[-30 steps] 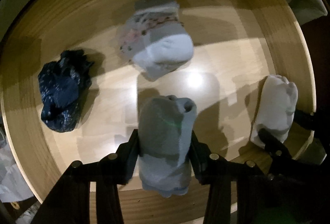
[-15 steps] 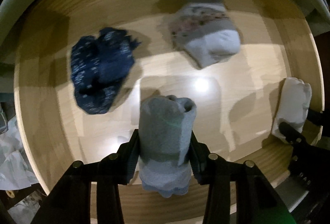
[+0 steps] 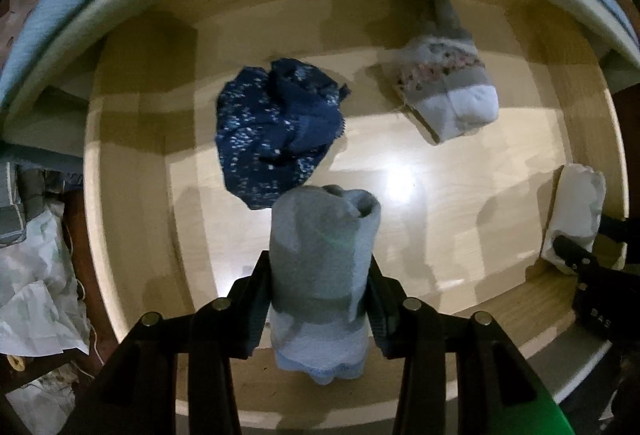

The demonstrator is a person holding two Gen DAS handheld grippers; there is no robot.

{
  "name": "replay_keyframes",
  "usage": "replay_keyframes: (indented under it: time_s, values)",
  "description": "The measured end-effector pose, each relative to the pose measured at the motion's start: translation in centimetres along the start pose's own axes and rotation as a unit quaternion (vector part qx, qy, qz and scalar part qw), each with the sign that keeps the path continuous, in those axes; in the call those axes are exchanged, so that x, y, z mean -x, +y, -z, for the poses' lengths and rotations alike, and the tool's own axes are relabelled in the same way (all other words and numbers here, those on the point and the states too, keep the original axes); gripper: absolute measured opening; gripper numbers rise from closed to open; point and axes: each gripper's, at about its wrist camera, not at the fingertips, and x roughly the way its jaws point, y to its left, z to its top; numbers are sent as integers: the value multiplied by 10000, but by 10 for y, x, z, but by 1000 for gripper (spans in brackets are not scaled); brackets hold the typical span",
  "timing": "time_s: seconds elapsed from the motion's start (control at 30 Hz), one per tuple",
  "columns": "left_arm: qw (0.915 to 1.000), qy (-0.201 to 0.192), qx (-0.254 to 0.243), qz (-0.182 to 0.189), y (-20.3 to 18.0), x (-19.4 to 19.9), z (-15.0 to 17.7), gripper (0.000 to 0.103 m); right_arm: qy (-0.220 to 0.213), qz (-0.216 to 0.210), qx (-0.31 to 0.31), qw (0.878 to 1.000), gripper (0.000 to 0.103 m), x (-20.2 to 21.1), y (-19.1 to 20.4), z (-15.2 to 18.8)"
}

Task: Take underwear out of drawer
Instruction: 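Lift the light blue underwear with the left tool while the right tool holds the white one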

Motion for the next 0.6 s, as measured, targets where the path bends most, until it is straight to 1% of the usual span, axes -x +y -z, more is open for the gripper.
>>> replay_keyframes:
  time_s: [0.1,0.37,0.6]
  values:
    - [9999,-93,24,42,6,12,4,43,4,11,-4,10000,52,0,-1,1]
    - [9994,-351,1,41,0,34,15,43,9,22,-5,10000,52,-3,-4,2]
    - [9982,-586,-11,98,17,67,5,43,18,36,-8,10000,52,-2,-7,2]
